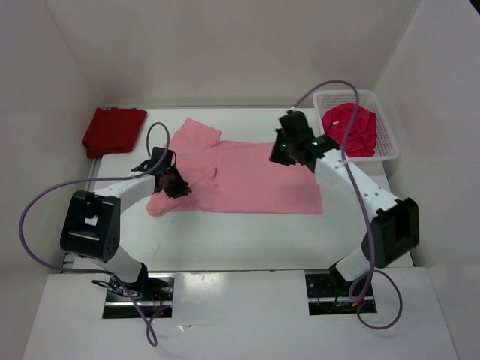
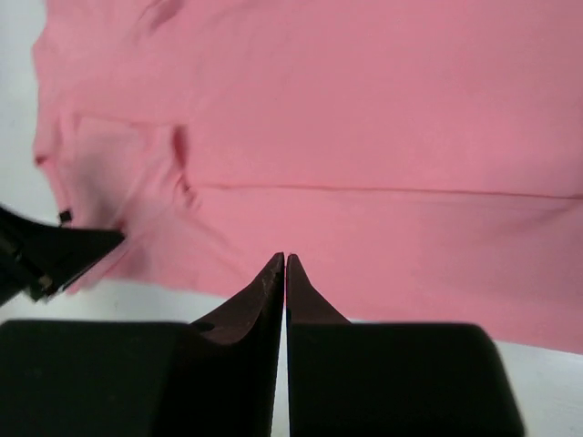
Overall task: Fold and stack the t-shirts
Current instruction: Fold the flattened tshirt in 1/3 of the way
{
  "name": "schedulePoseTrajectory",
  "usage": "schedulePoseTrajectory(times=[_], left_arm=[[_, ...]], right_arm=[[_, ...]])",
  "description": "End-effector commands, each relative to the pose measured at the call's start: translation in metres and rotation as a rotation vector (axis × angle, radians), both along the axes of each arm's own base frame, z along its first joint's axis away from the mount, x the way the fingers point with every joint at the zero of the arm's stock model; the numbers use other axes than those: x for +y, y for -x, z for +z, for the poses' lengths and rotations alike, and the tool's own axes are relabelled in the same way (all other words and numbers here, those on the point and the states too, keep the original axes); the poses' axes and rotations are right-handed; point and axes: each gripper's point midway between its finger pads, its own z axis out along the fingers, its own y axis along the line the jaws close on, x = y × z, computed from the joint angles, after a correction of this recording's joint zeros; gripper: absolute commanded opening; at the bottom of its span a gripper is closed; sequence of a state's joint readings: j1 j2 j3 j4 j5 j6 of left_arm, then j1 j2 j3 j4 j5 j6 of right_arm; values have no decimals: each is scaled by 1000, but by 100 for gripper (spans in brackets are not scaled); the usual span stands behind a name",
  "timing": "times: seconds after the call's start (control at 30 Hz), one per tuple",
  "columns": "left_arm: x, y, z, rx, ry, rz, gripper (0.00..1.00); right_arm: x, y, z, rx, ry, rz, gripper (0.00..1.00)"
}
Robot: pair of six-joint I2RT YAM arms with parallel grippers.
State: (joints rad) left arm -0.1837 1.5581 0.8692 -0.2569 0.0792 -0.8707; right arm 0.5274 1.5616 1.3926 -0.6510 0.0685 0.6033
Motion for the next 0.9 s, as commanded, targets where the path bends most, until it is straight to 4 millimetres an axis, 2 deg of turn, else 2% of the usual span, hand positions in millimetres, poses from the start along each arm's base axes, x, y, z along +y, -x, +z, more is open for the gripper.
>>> schedulePoseTrajectory(times=[0.0,0.07,0.1,0.13,0.17,0.2,0.27,0.4,0.43,0.53,0.57,0.6,0.63,0.7,0.73,0.8,0.83,0.87], left_arm=[[-7,-20,-10,-12,10,2,28],[-2,-17,-25,32,2,13,28],[4,-19,-34,54,-2,29,28],[9,-17,-36,67,11,43,28],[10,-16,-38,66,29,43,28],[8,-5,-42,90,44,49,28],[11,-5,-37,78,51,65,30],[17,23,-43,143,88,66,31],[16,33,-47,181,89,55,31],[19,64,-48,220,69,0,32],[23,66,-39,192,64,14,33],[27,85,-44,237,50,30,33],[33,89,-39,219,33,48,34],[30,102,-40,237,42,58,36],[25,110,-41,253,80,75,36],[20,123,-43,280,94,76,37],[16,128,-42,284,107,75,37],[12,135,-40,291,140,85,39]], right_arm=[[-14,4,-65,64,-48,-62,6],[-19,1,-79,83,-78,-76,6],[-24,5,-93,105,-57,-100,6],[-29,6,-108,140,-38,-111,6],[-28,5,-112,143,-37,-111,6],[-30,8,-120,163,-26,-112,6],[-32,12,-133,178,-24,-120,6],[-38,23,-157,238,7,-145,6],[-38,23,-157,238,7,-146,6],[-45,39,-172,293,20,-170,6],[-45,49,-175,305,21,-170,6],[-47,55,-180,324,20,-186,6],[-46,70,-183,354,10,-171,6],[-42,86,-187,377,7,-158,6],[-43,102,-193,420,6,-161,6],[-43,116,-190,435,-7,-162,6],[-48,132,-195,465,0,-175,6],[-46,135,-184,439,-38,-173,6]])
